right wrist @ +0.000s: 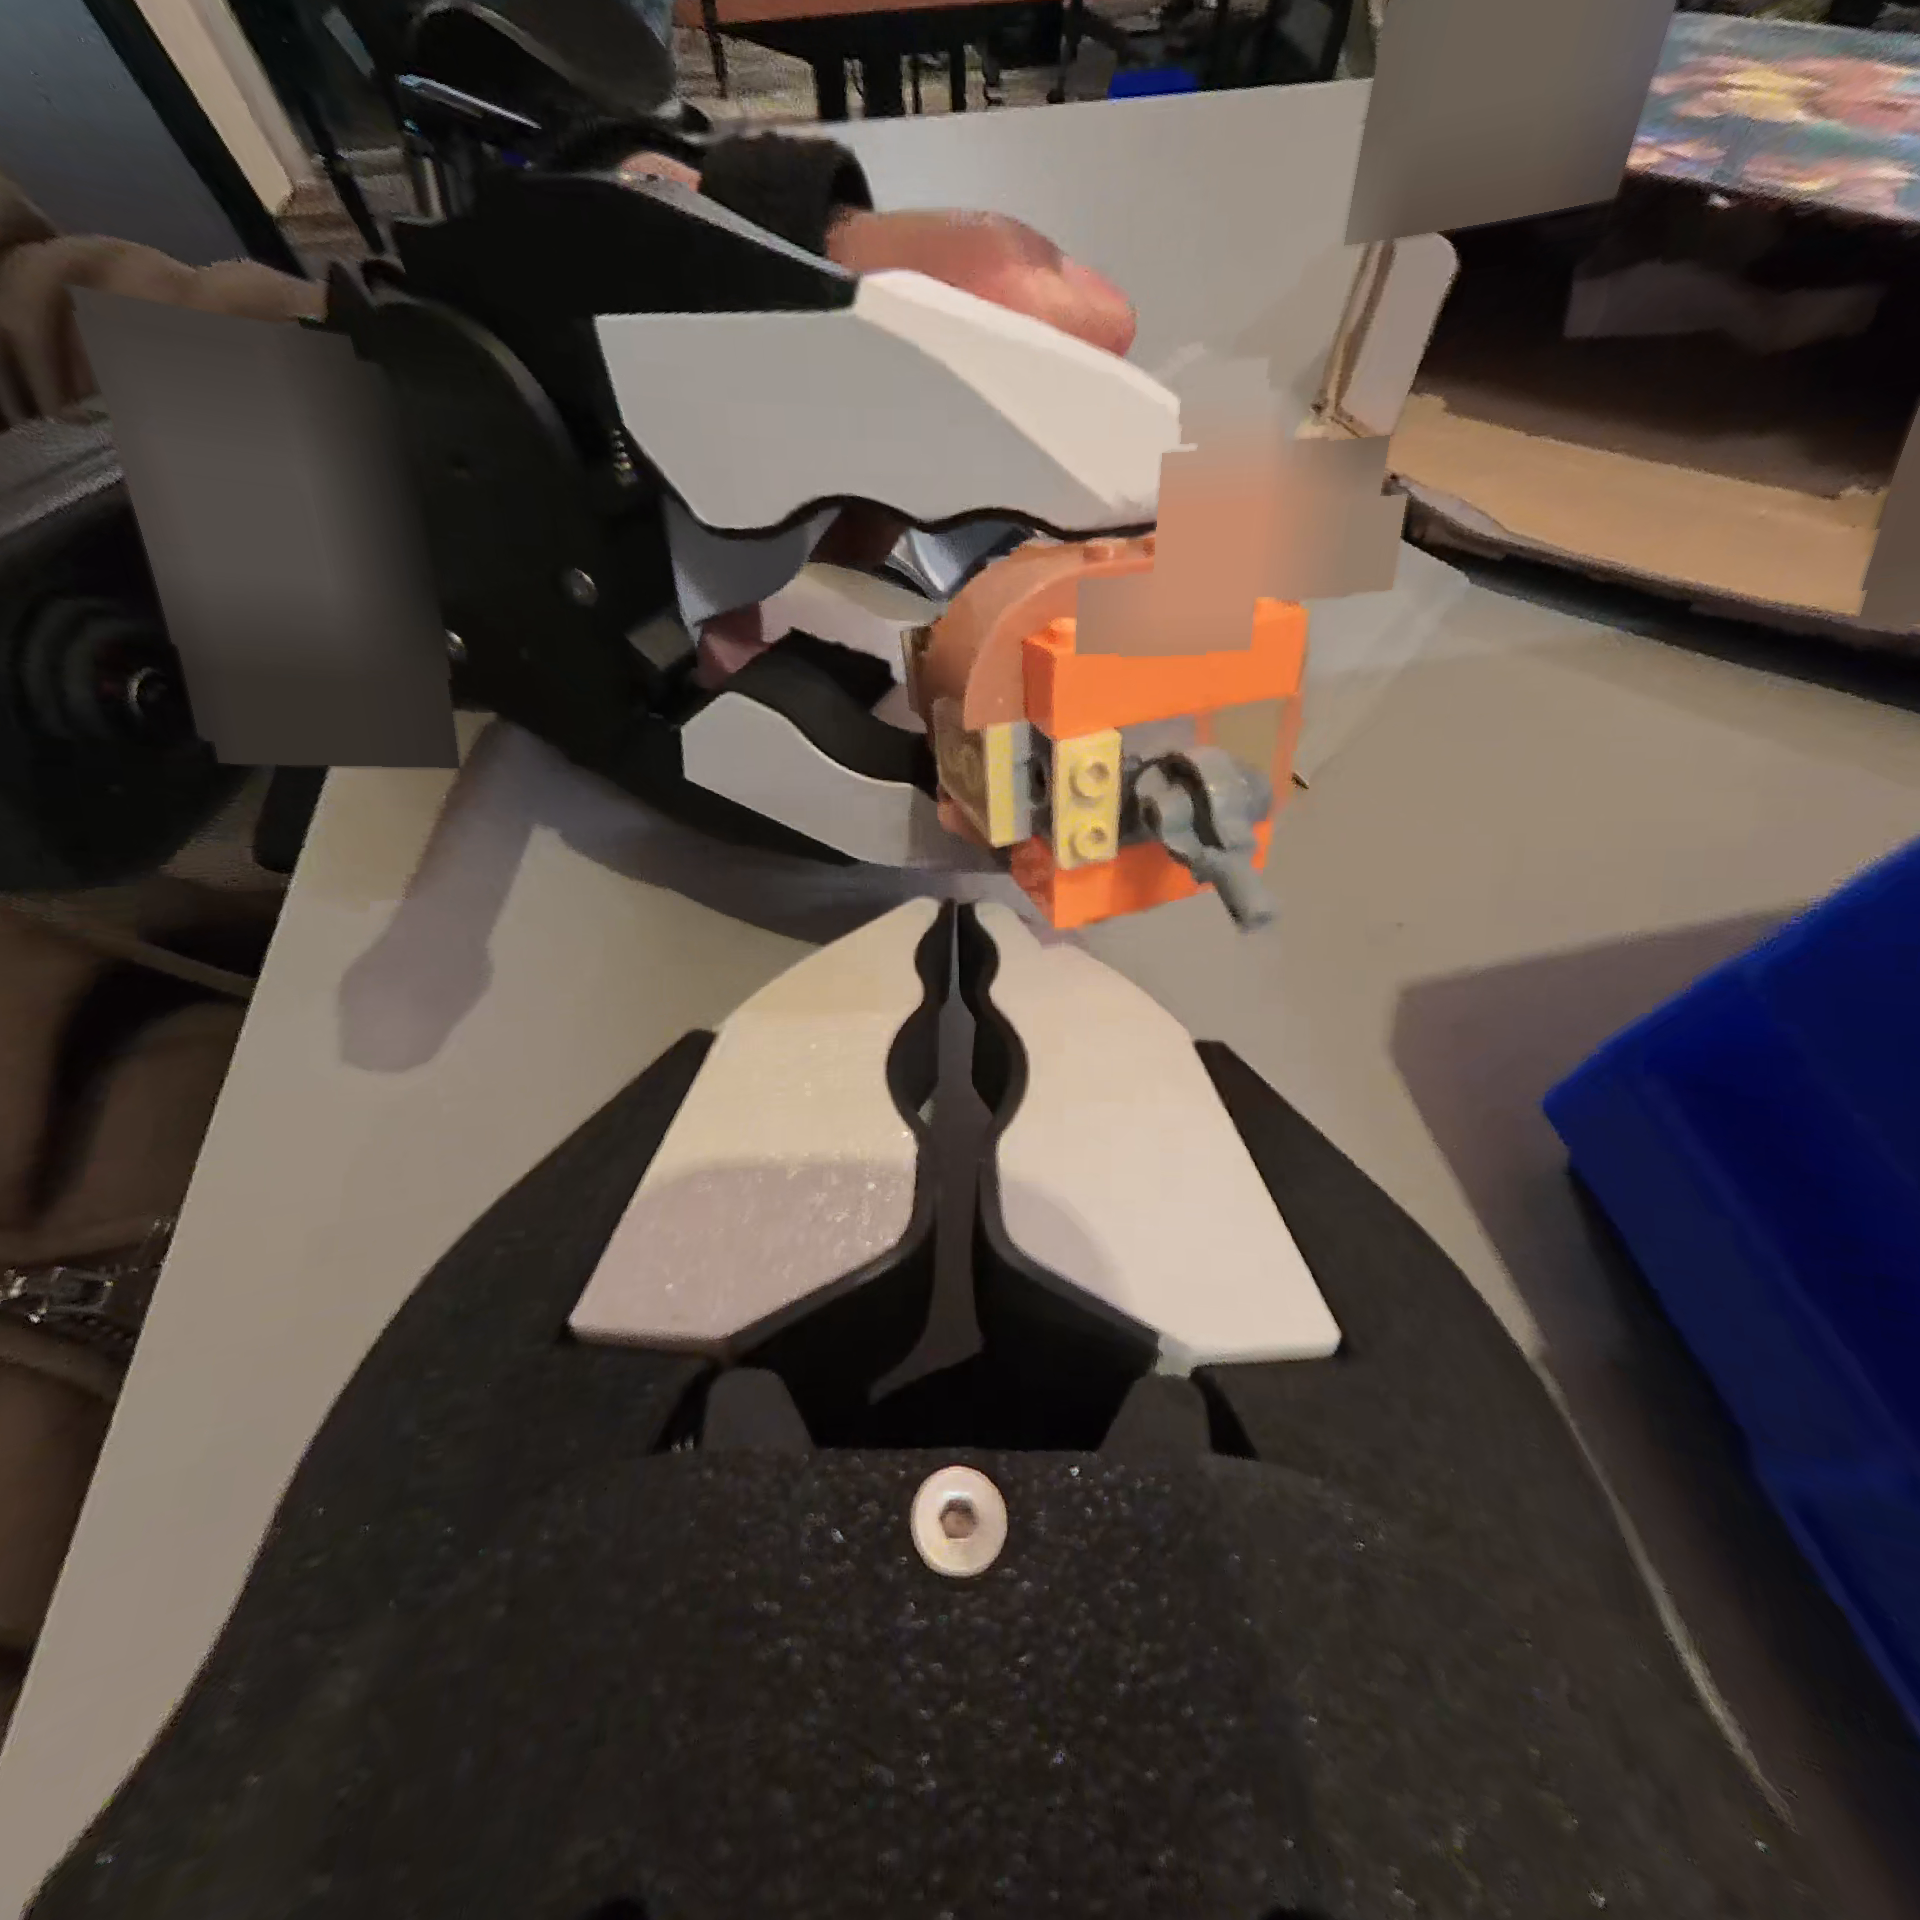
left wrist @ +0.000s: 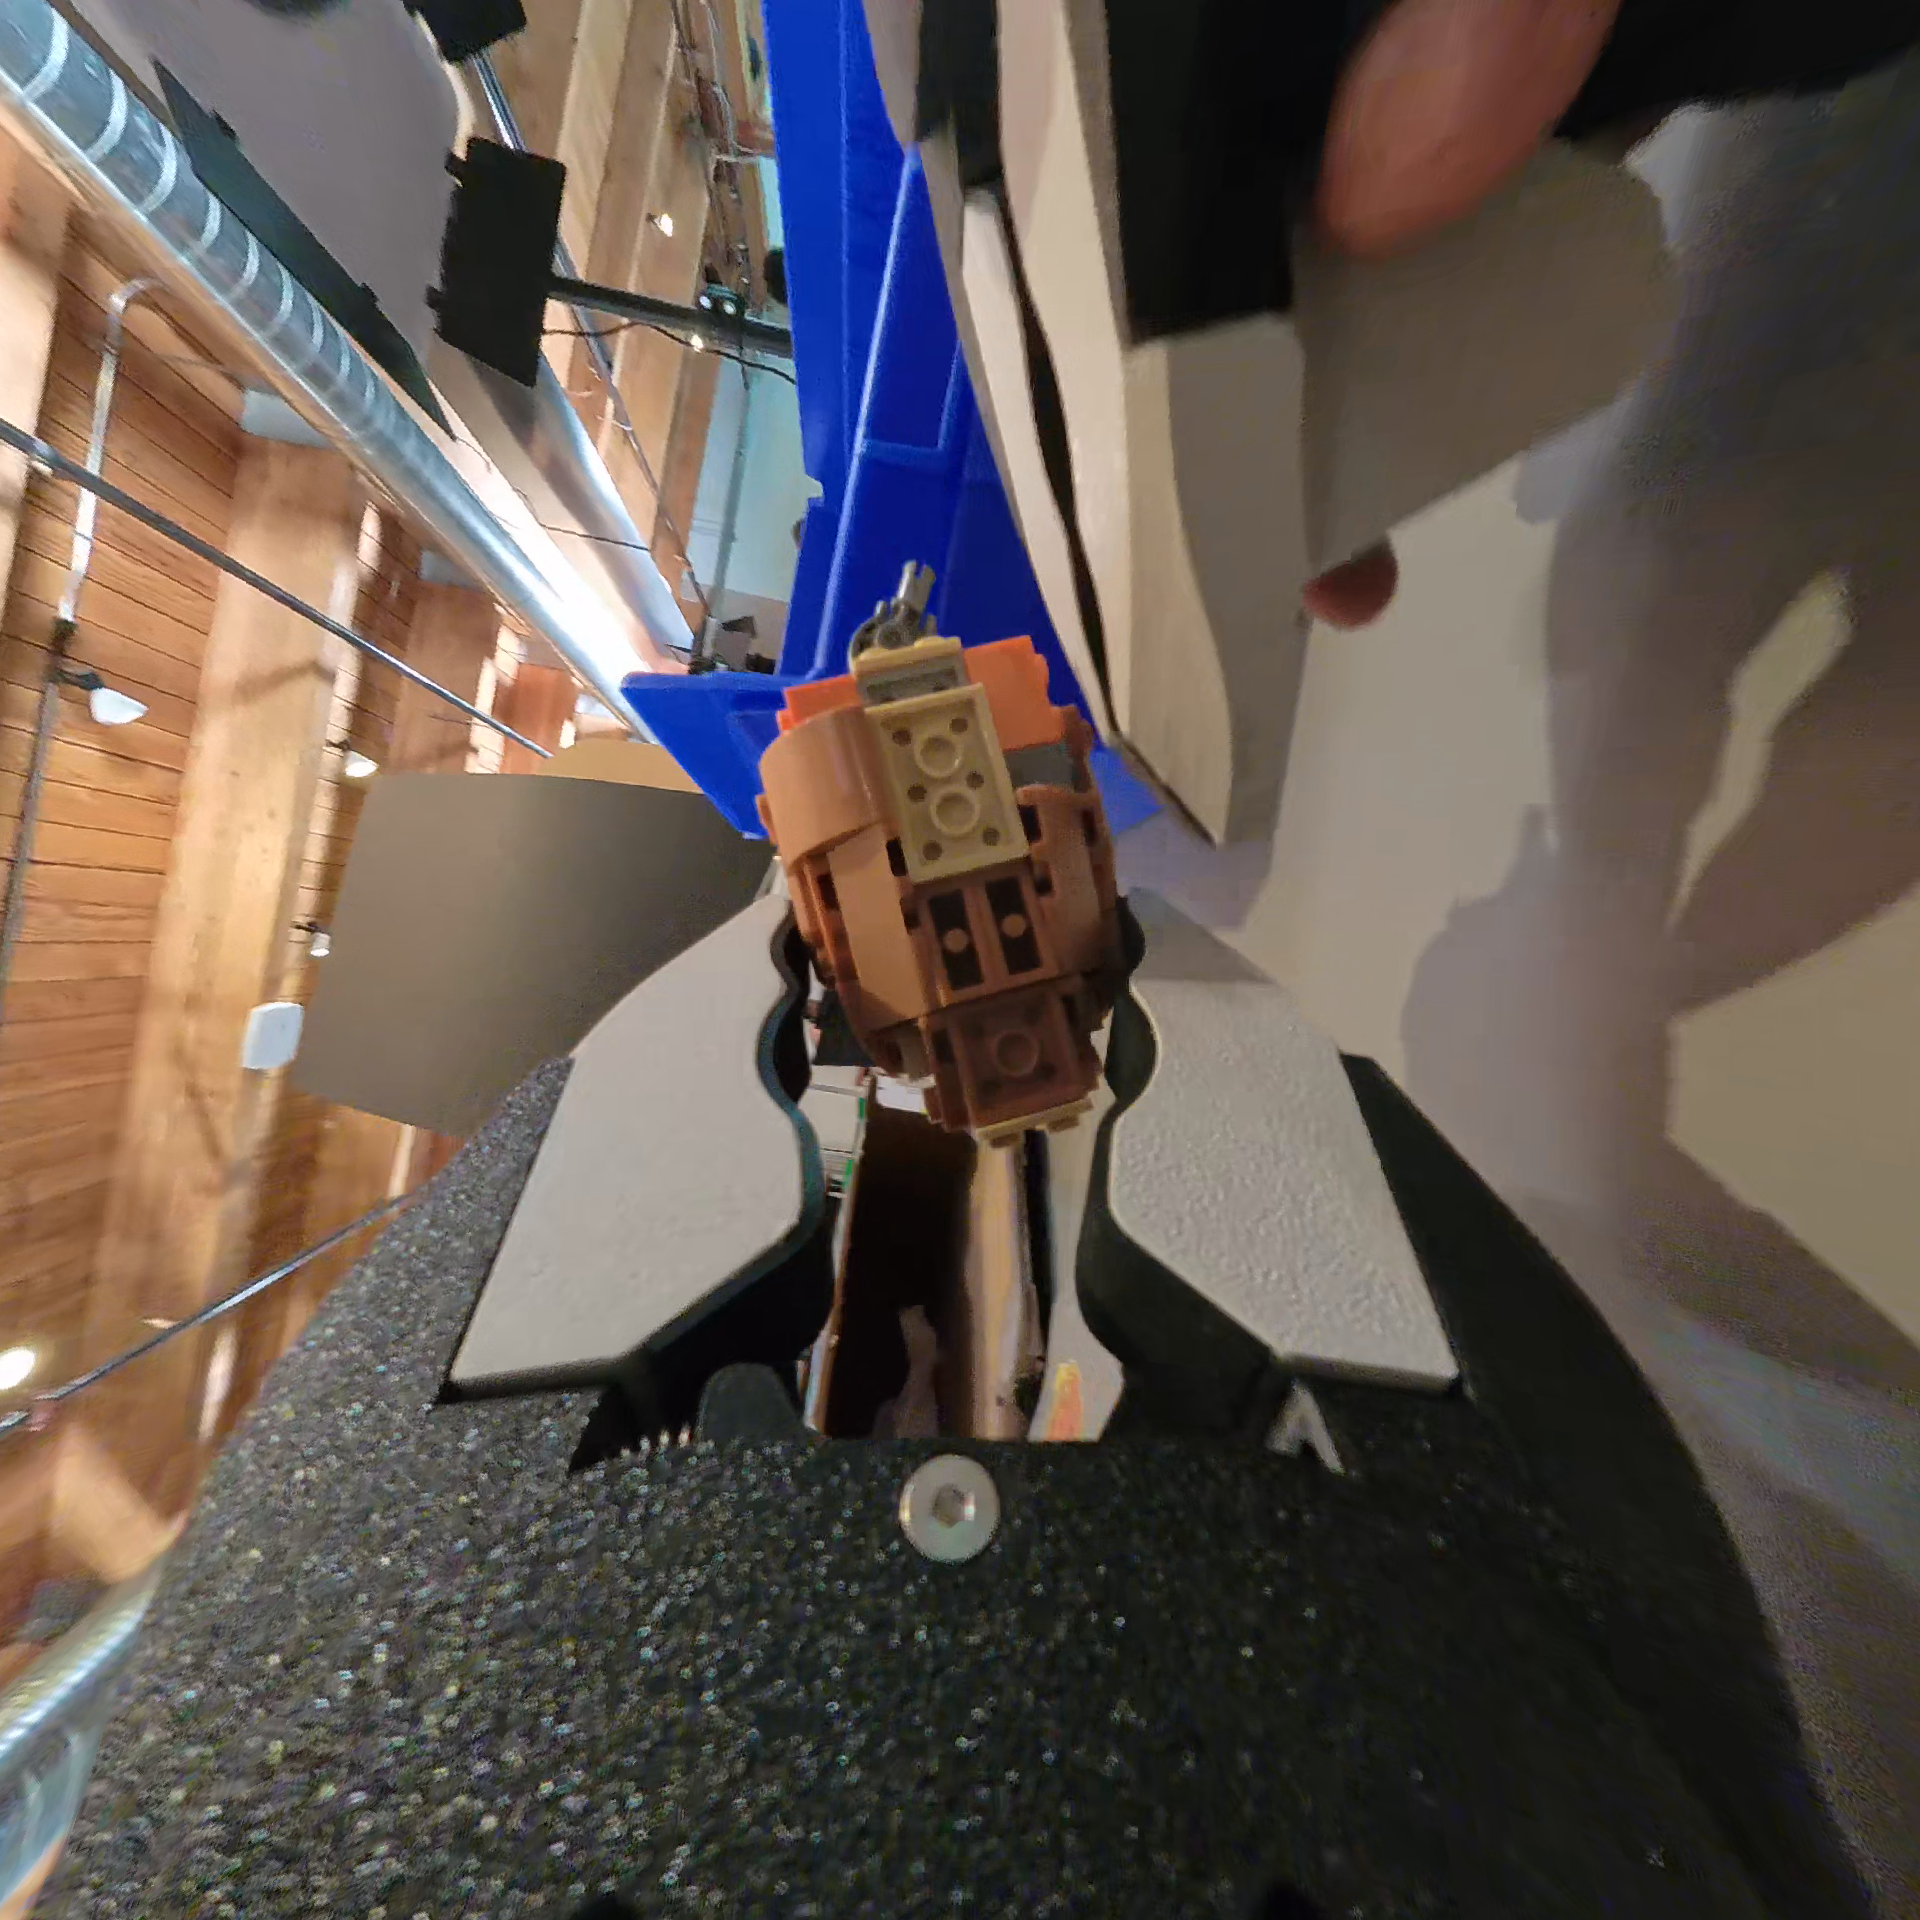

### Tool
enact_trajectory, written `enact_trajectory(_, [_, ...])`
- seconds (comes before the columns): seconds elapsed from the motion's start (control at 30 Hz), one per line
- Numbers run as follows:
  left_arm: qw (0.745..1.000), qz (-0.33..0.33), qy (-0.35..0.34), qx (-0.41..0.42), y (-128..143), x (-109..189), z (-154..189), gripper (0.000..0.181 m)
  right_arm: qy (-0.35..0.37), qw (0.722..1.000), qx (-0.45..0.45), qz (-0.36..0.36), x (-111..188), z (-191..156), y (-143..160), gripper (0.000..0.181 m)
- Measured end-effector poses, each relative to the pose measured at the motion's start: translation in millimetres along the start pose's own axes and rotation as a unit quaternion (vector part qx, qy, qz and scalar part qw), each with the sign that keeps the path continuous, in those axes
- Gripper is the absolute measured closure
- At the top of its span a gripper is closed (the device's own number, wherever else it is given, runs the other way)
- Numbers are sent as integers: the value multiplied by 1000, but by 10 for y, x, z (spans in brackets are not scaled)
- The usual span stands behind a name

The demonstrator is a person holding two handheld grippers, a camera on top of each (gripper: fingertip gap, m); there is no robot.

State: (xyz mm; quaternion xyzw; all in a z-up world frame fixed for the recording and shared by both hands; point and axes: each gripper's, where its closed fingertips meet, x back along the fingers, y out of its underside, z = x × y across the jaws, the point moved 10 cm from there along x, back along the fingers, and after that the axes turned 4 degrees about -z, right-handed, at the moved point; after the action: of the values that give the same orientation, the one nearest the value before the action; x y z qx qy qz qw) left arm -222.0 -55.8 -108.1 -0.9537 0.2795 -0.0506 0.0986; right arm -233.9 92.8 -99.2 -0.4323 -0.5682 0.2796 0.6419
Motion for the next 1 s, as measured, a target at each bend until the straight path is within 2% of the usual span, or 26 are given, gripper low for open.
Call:
enact_trajectory(0.13, [999, -7, 33, 42, 46, -15, 11, 126, 59, 998, -22, -2, 413, 109, -23, 167])
enact_trajectory(0.33, [995, -8, 54, 83, 79, -30, 11, 126, 189, 968, -99, 133, 1390, 209, -28, 161])
enact_trajectory(0.53, [995, -13, 54, 81, 91, -32, 32, 126, 234, 950, -110, 177, 1869, 83, -18, 157])
enact_trajectory(0.63, [995, -13, 59, 82, 90, -32, 43, 126, 254, 946, -103, 173, 2024, 26, -41, 157])
enact_trajectory(0.73, [995, -10, 61, 81, 78, -24, 50, 126, 261, 952, -98, 128, 2046, 11, -14, 157])
enact_trajectory(0.83, [995, -7, 61, 77, 64, -15, 56, 126, 276, 957, -76, 45, 2010, 35, 26, 157])
enact_trajectory(0.93, [996, -5, 60, 70, 44, -8, 70, 126, 274, 956, -35, -93, 1941, 95, 64, 157])
enact_trajectory(1.0, [996, -4, 60, 63, 23, -6, 84, 126, 251, 946, -8, -205, 1856, 186, 112, 155])
